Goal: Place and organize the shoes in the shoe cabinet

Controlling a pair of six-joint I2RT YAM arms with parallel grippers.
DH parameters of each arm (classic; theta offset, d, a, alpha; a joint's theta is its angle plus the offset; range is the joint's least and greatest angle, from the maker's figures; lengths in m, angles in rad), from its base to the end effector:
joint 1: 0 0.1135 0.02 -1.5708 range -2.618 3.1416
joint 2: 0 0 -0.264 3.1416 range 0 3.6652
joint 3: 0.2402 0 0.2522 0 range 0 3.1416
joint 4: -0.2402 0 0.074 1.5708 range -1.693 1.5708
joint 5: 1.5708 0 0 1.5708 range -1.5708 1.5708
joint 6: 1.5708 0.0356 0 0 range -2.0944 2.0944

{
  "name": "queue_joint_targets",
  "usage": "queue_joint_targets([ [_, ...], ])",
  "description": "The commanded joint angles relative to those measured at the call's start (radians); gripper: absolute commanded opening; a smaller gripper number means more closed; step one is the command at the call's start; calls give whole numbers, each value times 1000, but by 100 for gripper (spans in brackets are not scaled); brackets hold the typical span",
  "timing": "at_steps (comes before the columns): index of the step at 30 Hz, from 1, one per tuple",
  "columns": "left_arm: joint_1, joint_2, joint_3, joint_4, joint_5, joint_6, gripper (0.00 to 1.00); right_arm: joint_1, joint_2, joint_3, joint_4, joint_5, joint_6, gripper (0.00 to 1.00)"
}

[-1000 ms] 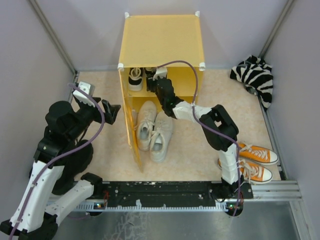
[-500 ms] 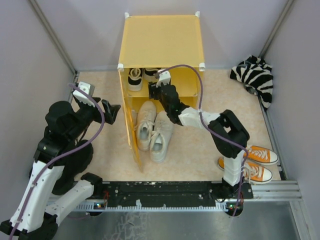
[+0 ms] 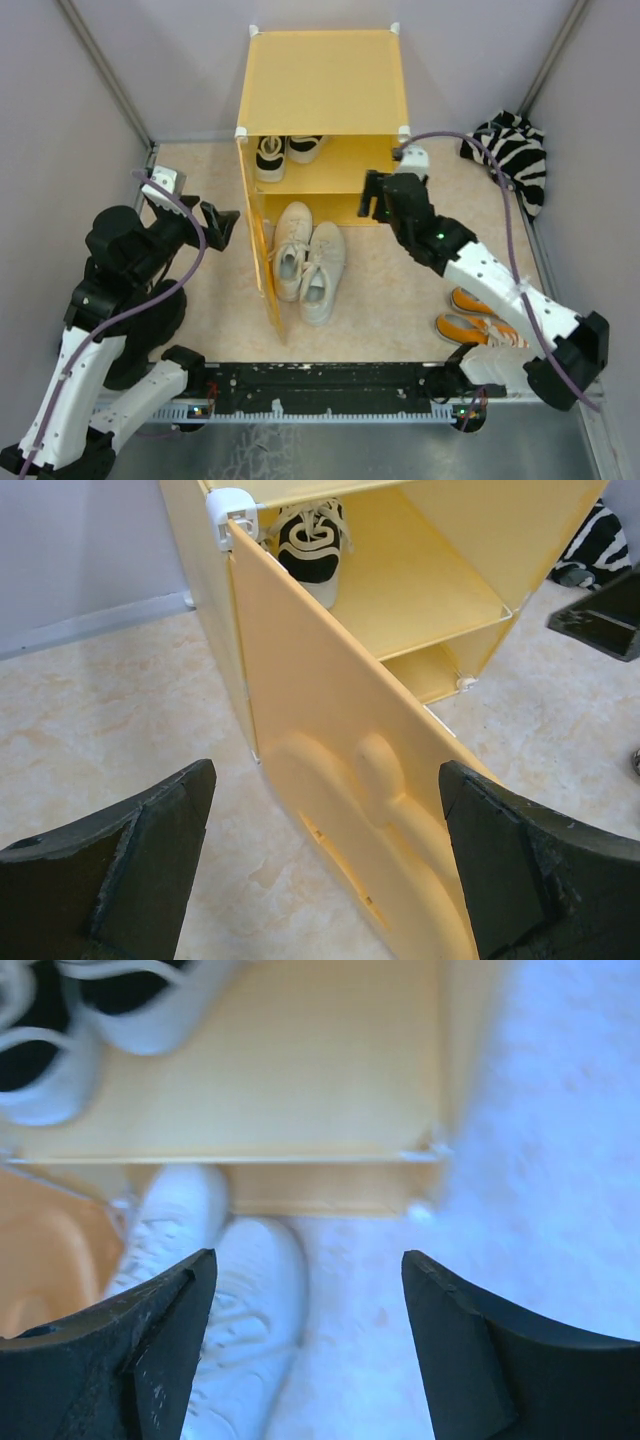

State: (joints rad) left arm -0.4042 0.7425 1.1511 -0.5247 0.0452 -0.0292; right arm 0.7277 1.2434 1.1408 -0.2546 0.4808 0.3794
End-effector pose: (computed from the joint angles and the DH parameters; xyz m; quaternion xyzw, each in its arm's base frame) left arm 0.1237 -0.0547 0.4317 0.1540 0.7309 -0.1594 0.6455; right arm 0.2229 0.1765 0.3612 -0.0045 0.8093 0.1248 0.5740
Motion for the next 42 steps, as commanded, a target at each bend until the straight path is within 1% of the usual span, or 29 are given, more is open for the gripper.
queue_joint_targets([
  [1, -6, -2, 31, 14, 39, -11, 98, -86, -123, -54, -496, 81, 298, 79],
  [2, -6, -1, 32, 23, 43, -15, 98, -92, -143, -64, -547, 92, 332, 86],
  [3, -6, 3, 34, 26, 52, -19, 99, -100, -159, -70, -606, 102, 368, 87],
  [7, -7, 11, 33, 28, 87, -32, 99, -222, -187, -76, -830, 52, 522, 88],
  [10, -7, 5, 18, 26, 92, -40, 98, -331, -244, -126, -914, 15, 643, 86],
  [13, -7, 2, 11, 19, 99, -46, 98, -402, -337, -162, -911, 28, 709, 78],
  [15, -7, 0, 3, 20, 98, -45, 99, -451, -372, -173, -909, 21, 736, 75],
  [19, -7, 7, -9, 28, 98, -40, 99, -562, -358, -209, -945, -124, 769, 75],
  [25, -6, 20, -15, 34, 103, -39, 99, -585, -399, -289, -1037, -272, 933, 75],
  [28, -7, 27, -23, 40, 108, -40, 99, -589, -418, -326, -1049, -277, 1015, 74],
  [30, -7, 29, -35, 48, 106, -38, 99, -602, -426, -341, -1036, -259, 1035, 73],
  [33, -7, 31, -43, 50, 103, -34, 99, -655, -423, -362, -1004, -258, 1027, 72],
  [38, -6, 26, -47, 48, 100, -30, 99, -778, -390, -394, -938, -281, 939, 72],
  [42, -7, 25, -47, 45, 91, -25, 99, -792, -371, -393, -936, -289, 951, 72],
])
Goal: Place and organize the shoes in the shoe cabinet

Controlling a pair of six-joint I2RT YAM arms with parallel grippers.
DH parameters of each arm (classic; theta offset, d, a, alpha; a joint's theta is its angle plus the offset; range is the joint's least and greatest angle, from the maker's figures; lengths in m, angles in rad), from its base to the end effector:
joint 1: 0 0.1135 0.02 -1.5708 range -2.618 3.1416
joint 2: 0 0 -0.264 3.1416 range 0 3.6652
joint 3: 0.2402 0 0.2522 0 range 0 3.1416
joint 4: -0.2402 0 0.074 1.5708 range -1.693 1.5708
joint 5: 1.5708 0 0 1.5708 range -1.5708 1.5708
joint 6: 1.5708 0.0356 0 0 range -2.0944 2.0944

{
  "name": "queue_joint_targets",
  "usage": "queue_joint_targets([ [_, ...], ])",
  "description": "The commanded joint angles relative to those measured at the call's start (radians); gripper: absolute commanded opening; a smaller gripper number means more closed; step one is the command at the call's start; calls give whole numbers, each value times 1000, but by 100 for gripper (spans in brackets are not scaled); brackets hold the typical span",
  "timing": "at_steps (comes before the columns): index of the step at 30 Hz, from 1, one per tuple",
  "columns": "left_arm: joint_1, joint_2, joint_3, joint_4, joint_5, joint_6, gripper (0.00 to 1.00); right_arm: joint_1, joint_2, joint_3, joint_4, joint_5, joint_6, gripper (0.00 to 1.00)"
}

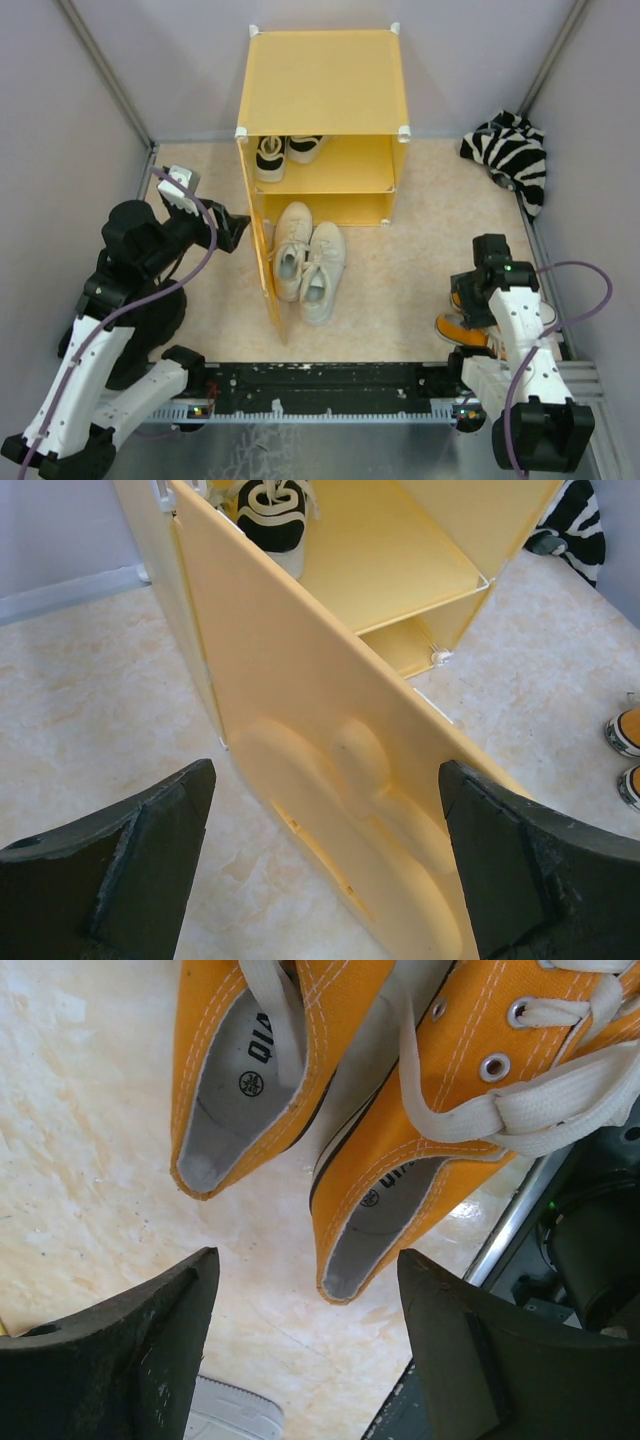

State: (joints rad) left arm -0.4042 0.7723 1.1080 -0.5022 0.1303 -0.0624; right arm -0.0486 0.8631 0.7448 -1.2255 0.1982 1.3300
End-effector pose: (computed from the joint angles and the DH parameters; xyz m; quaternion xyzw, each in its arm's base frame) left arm 0.1363 -0.0633 0.4169 0.1710 0.7436 -0.1974 0.6155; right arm 0.1227 -0.0130 0.2387 0.6375 0.7558 -0.0114 0.1491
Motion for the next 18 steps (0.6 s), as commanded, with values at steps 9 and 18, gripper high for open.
queue_joint_targets([
  [9, -6, -19, -16, 26, 9, 9, 99, -39, -51, 0, 14, 61, 30, 69],
  [18, -8, -28, -12, 9, -6, 15, 100, -67, 22, -131, 171, 57, 21, 66],
])
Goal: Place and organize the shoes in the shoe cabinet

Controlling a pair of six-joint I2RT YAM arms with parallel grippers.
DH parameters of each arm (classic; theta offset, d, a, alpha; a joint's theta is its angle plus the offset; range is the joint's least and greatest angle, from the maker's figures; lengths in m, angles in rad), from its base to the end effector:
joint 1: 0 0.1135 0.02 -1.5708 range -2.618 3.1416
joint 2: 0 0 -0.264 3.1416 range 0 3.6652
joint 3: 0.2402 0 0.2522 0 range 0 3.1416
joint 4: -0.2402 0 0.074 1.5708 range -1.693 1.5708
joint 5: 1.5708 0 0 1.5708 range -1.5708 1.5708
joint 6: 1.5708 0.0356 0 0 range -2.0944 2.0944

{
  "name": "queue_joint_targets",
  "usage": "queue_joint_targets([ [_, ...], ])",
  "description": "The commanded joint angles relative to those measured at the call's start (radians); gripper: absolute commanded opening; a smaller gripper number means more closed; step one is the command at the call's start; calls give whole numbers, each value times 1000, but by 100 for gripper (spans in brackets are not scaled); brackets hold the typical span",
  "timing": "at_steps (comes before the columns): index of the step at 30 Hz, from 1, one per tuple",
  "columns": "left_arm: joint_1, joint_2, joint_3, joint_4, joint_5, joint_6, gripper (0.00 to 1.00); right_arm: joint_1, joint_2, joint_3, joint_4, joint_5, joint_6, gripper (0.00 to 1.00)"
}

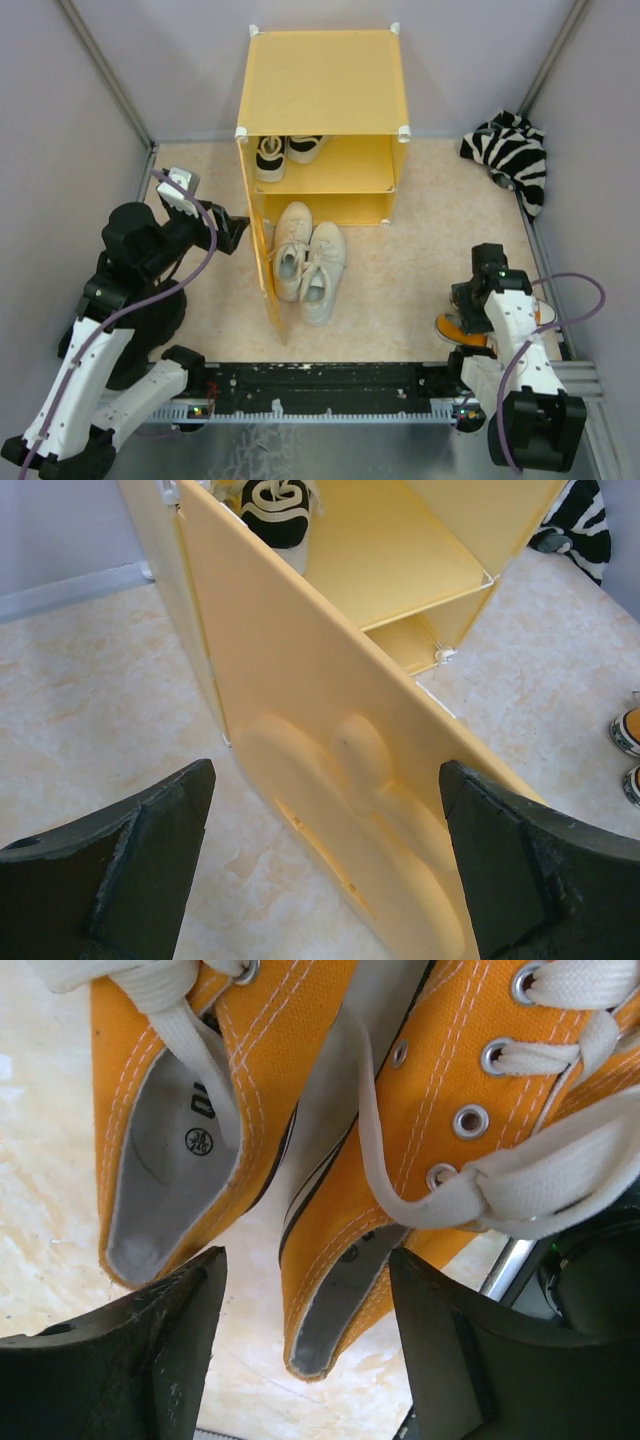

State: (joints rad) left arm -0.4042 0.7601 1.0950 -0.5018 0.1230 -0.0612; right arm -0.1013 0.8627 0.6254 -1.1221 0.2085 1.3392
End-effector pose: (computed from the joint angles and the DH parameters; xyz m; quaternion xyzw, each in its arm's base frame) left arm 0.1345 -0.0623 0.4144 0.1692 0.7442 -0.1943 0.6163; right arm 0.1220 -0.0198 0.2084 0.6606 0.7361 -0.0234 0.1455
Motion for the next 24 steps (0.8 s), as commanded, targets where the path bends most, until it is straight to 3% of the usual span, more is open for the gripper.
queue_joint_targets([
  [1, -8, -17, -1, 8, -3, 14, 99, -18, 20, -22, 82, 48, 10, 62],
  [3, -9, -18, -6, 9, -6, 15, 100, -30, 14, -46, 124, 53, 2, 48],
  [8, -10, -18, -11, 9, 4, 14, 99, -89, 43, -140, 277, 5, -66, 26],
  [10, -10, -19, -11, 8, -2, 15, 99, -92, 54, -165, 368, -37, -99, 1],
  [18, -10, -11, -15, 13, 1, 12, 100, -73, 80, -132, 669, -208, -268, 0],
  [24, -10, -2, -15, 20, 5, 10, 99, 96, 263, 14, 854, -291, -506, 0],
])
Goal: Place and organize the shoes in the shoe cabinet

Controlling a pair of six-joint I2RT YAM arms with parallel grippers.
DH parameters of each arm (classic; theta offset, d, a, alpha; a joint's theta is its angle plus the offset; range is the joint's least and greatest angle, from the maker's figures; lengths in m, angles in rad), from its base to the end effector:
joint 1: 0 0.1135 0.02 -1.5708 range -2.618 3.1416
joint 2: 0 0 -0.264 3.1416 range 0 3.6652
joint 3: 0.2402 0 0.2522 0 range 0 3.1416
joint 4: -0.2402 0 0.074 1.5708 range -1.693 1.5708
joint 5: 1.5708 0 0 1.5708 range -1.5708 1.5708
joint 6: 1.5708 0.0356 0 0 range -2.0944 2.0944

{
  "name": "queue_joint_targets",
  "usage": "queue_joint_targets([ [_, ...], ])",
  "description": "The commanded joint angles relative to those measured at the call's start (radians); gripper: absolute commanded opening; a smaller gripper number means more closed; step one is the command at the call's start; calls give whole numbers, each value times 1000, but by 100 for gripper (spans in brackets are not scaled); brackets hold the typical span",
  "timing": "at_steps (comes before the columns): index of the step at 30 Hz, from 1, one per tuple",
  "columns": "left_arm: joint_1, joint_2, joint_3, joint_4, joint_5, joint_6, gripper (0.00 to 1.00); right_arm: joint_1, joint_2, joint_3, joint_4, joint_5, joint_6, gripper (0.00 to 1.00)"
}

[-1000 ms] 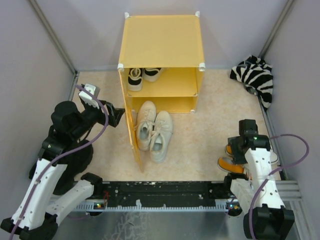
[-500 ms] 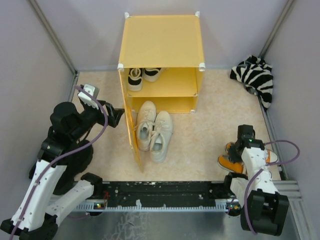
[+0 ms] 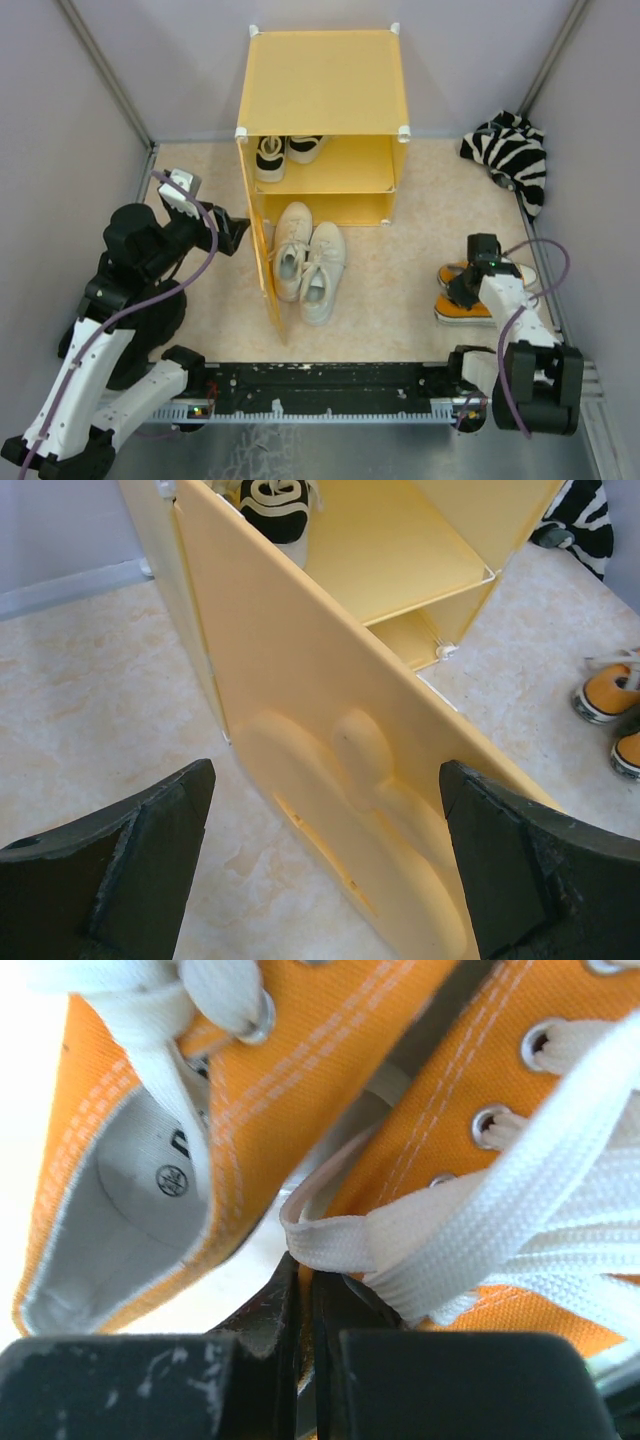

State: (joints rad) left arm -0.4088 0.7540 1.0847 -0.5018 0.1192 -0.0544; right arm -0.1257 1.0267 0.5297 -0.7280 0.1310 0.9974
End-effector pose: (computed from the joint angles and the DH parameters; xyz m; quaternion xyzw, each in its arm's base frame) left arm 0.1337 -0.0625 0.4119 0.1724 0.7449 -0.1919 0.6153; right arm 0.1624 -0.0252 0.1725 0.5330 0.8260 0.0140 0.1828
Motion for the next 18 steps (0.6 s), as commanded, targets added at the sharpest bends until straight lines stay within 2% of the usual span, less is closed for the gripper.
queue_joint_targets([
  [1, -5, 6, -4, 20, 10, 2, 99, 159, 137, 132, 482, -231, -193, 0],
  [8, -5, 14, 7, 16, 9, -1, 99, 422, 382, 261, 689, -432, -377, 0],
  [11, -5, 17, 9, 10, 6, -2, 99, 511, 442, 318, 652, -430, -461, 0],
  [14, -5, 18, 9, 8, 3, -1, 99, 534, 456, 330, 570, -361, -485, 0],
  [18, -5, 21, 8, 13, 8, -2, 99, 534, 363, 291, 529, -258, -462, 21],
])
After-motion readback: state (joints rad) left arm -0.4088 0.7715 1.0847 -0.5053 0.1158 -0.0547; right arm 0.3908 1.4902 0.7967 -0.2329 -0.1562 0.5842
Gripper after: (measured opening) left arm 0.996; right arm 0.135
